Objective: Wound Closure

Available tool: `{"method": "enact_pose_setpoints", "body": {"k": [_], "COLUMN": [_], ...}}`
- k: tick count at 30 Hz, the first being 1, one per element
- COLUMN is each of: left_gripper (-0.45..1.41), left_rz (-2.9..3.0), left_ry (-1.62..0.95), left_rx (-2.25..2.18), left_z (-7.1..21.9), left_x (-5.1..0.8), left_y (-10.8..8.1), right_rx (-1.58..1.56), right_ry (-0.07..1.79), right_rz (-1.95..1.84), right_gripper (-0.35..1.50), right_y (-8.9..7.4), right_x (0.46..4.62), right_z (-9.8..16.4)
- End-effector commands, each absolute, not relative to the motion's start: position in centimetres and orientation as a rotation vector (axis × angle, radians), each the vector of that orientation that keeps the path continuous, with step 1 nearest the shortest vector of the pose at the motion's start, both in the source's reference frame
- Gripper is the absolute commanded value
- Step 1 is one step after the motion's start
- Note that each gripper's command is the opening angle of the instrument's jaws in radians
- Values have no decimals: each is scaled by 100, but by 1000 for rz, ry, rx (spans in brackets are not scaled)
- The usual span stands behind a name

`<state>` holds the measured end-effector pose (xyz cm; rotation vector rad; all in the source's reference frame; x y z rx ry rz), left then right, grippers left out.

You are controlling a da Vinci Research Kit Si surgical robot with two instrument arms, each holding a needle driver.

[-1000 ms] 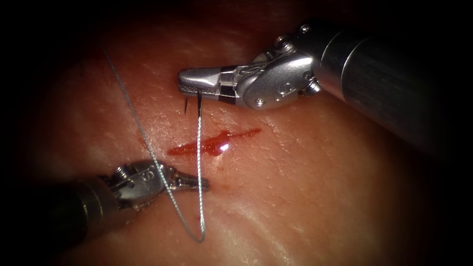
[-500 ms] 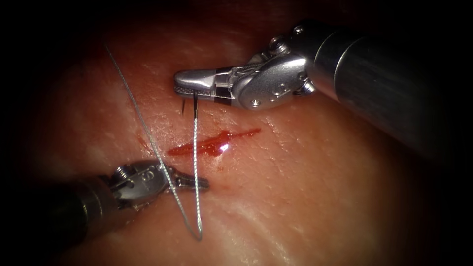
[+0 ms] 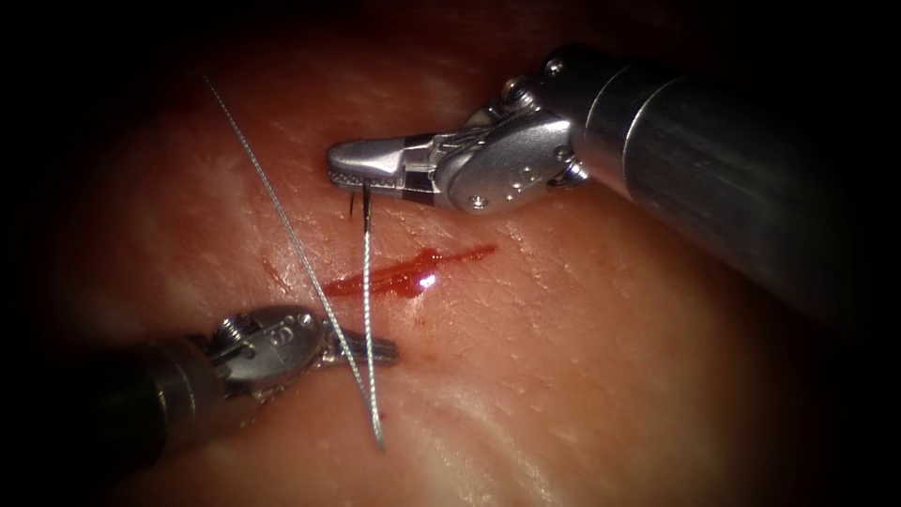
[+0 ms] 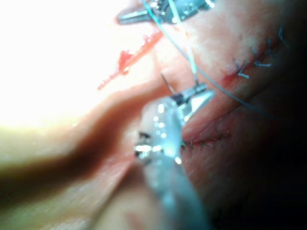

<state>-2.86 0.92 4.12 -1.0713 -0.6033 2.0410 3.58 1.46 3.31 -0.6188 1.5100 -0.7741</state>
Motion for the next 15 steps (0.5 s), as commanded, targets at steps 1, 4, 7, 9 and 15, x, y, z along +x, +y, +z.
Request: {"method": "enact_pose_setpoints", "body": {"k": [1, 4, 7, 9, 15], "left_gripper": [-43, -43, -43, -43, -45], "left_rz": [2041, 2041, 2042, 2042, 2044], "left_ry": [-604, -604, -605, -606, -608], "left_rx": [-1073, -1073, -1074, -1074, -1075], "left_z": [419, 419, 419, 419, 418], "left_x": [-290, -290, -288, -287, -284], "left_y": [93, 93, 92, 92, 92], "right_rx": [-624, -627, -628, -625, -600], "right_ry": [1512, 1511, 1509, 1506, 1523], "right_rz": [-780, -787, -795, -803, -808], "right_gripper": [-35, -35, -35, -35, -35], "right_y": [151, 145, 139, 136, 129], "right_x": [364, 366, 366, 367, 367], "right_z": [336, 339, 343, 345, 353]}}
